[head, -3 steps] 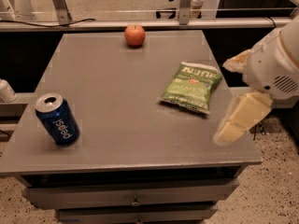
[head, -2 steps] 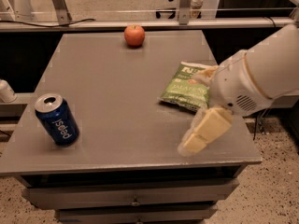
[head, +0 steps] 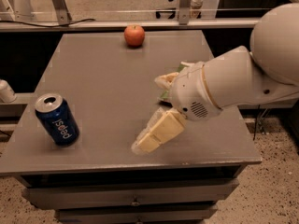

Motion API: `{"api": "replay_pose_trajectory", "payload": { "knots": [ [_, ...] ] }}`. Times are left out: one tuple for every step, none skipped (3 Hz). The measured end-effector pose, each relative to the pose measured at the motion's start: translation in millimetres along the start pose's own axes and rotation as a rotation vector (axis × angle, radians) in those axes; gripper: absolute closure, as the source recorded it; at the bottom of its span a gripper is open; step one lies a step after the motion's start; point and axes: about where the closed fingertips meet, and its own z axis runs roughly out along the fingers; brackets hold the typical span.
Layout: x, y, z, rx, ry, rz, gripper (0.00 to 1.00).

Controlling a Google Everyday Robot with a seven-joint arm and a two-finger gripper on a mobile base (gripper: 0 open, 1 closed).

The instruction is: Knock pepsi can over

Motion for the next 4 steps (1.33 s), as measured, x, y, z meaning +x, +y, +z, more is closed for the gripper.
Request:
{"api": "replay_pose_trajectory", "payload": {
  "knots": [
    [0.0, 0.0, 0.0, 0.0, 0.0, 0.0, 0.0],
    [-8.4, -1.2, 16.1, 0.0, -0.047, -0.012, 0.0],
    [-24.0, -3.2, 54.5, -0.022, -0.134, -0.026, 0.0],
    [-32.0, -7.7, 95.0, -0.038, -0.221, -0.027, 0.0]
  ]
}}
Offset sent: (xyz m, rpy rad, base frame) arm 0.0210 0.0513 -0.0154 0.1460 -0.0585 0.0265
